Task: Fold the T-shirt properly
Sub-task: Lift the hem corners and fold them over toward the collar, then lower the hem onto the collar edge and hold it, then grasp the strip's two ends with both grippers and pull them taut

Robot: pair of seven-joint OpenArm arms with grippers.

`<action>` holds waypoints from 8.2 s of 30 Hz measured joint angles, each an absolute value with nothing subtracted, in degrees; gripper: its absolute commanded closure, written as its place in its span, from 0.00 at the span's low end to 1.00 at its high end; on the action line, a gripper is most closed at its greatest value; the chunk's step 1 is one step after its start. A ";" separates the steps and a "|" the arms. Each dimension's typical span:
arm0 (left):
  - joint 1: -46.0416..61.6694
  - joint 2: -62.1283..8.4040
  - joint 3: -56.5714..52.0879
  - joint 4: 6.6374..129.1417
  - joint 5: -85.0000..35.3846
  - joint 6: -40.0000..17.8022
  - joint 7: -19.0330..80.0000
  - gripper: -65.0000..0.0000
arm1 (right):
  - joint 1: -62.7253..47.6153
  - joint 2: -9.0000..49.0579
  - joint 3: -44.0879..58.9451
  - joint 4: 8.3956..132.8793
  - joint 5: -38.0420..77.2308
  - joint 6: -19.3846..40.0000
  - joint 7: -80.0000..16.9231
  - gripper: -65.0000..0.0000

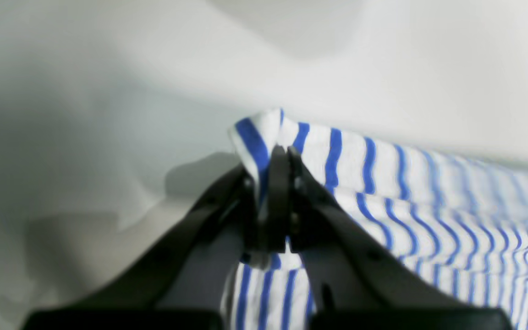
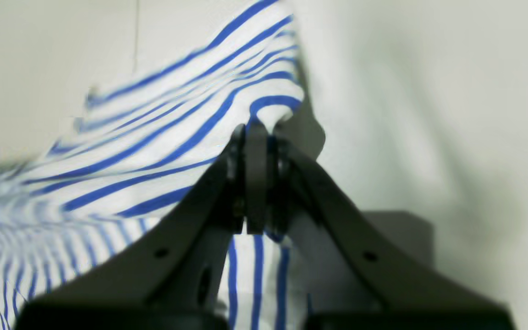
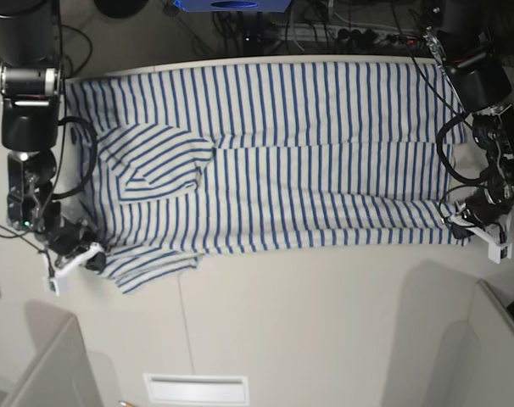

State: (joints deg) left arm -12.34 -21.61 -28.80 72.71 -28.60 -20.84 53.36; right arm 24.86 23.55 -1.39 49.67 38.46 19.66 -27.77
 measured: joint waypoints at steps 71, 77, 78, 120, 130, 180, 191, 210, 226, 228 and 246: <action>25.17 -19.84 -37.30 112.33 -29.26 -24.18 57.47 1.00 | -9.52 15.99 33.43 89.71 52.69 19.92 -58.57 1.00; 26.70 -19.88 -37.30 112.36 -29.21 -24.18 57.23 1.00 | -13.08 15.18 33.43 92.25 52.66 19.90 -58.30 1.00; 27.09 -19.84 -37.28 112.36 -29.23 -24.18 57.28 1.00 | -13.41 14.90 33.43 92.14 52.66 19.90 -58.57 1.00; 28.77 -17.98 -31.83 112.12 -19.70 -24.01 56.84 1.00 | -17.37 13.43 33.28 95.50 45.80 19.94 -57.49 1.00; 28.80 -17.65 -31.90 112.14 -19.51 -24.01 56.82 1.00 | -18.20 13.43 33.41 95.61 45.58 19.92 -57.63 0.61; 9.72 -6.98 -39.33 89.86 -12.53 -25.50 49.19 1.00 | 0.69 11.57 24.49 77.47 22.50 20.49 -51.31 1.00; -0.16 -7.81 -35.48 84.90 -11.90 -21.15 50.37 1.00 | 8.54 12.62 24.25 71.59 20.88 20.10 -53.04 1.00; 5.04 -9.15 -43.77 103.90 -12.05 -37.28 57.95 1.00 | -5.28 6.81 24.47 107.13 20.64 20.03 -54.59 1.00; 8.71 -13.91 -53.56 91.81 -31.75 -39.70 58.17 0.00 | -14.81 0.95 24.27 111.31 20.51 21.98 -54.17 1.00; 7.25 -14.35 -51.40 89.56 -31.42 -39.46 58.13 0.00 | -14.92 0.91 24.25 111.33 20.60 24.86 -54.26 1.00; 1.87 -15.29 -38.48 74.74 -33.15 -39.62 52.82 0.00 | -15.88 0.12 24.60 111.33 20.53 26.63 -54.43 1.00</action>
State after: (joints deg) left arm 1.87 -15.29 -38.48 74.74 -33.15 -39.62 52.82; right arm -15.88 0.12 24.60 111.33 20.53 26.63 -54.43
